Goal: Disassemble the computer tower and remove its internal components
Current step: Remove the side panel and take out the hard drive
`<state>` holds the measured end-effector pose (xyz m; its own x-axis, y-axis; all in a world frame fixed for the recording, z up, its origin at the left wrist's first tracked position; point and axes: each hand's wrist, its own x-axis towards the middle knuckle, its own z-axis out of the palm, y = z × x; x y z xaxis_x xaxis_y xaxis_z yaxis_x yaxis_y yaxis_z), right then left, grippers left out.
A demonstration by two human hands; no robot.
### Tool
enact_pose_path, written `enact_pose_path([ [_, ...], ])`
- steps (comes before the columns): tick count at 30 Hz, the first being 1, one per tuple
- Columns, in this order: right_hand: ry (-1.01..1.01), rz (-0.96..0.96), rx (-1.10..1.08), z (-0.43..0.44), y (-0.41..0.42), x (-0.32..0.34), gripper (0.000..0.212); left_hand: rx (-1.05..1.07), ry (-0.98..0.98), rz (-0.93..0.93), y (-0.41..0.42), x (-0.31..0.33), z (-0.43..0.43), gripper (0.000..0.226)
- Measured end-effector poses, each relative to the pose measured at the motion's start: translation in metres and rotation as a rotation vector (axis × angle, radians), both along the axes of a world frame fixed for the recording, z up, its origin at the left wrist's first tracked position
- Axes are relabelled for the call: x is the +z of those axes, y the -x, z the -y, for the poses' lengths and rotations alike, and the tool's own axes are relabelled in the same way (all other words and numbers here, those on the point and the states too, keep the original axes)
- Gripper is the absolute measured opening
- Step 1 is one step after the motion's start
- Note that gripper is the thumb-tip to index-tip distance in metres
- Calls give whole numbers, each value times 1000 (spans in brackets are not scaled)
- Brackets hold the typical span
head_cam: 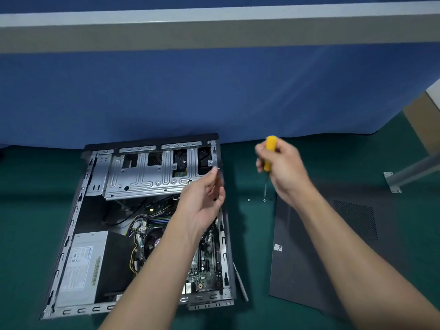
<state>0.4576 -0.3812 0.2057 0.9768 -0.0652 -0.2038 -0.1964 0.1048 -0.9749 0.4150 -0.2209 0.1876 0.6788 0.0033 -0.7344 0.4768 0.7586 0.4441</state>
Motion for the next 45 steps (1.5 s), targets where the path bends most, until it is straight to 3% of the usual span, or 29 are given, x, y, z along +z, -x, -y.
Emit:
enact_pose_path([
  [2,551,174,201,-3,8,-6,6,-35,15,-2,1,1,7,4],
  [4,777,300,311,-9,16,-12,13,-65,19,1,3,1,12,7],
  [11,794,423,329,-16,24,-25,11,-98,26,-9,10,-1,18,9],
  [14,818,443,332,-16,23,-32,10,-120,-84,2,11,-3,17,9],
  [16,850,413,297,-14,20,-41,10,-130,-354,72,9,-8,10,11],
  [17,881,371,272,-12,17,-48,11,-166,-592,120,8,-14,3,13],
  [20,1072,153,256,-8,10,-76,16,-551,-1574,220,11,-35,-33,33],
  [22,1165,-17,296,-9,9,-95,17,-809,-1868,180,12,-50,-60,52],
  [25,1220,-174,345,-14,9,-120,14,-1087,-1971,27,9,-62,-84,80],
  [28,1255,-215,402,-23,5,-139,12,-1133,-2005,0,7,-68,-91,96],
  [38,1343,-255,489,-35,-2,-175,17,-1151,-1992,3,9,-71,-93,94],
  [43,1088,-366,377,-31,-21,-146,28,-1139,-1996,28,10,-67,-97,94],
  [45,944,-343,341,-28,-32,-122,23,-1131,-1993,48,9,-65,-99,94],
])
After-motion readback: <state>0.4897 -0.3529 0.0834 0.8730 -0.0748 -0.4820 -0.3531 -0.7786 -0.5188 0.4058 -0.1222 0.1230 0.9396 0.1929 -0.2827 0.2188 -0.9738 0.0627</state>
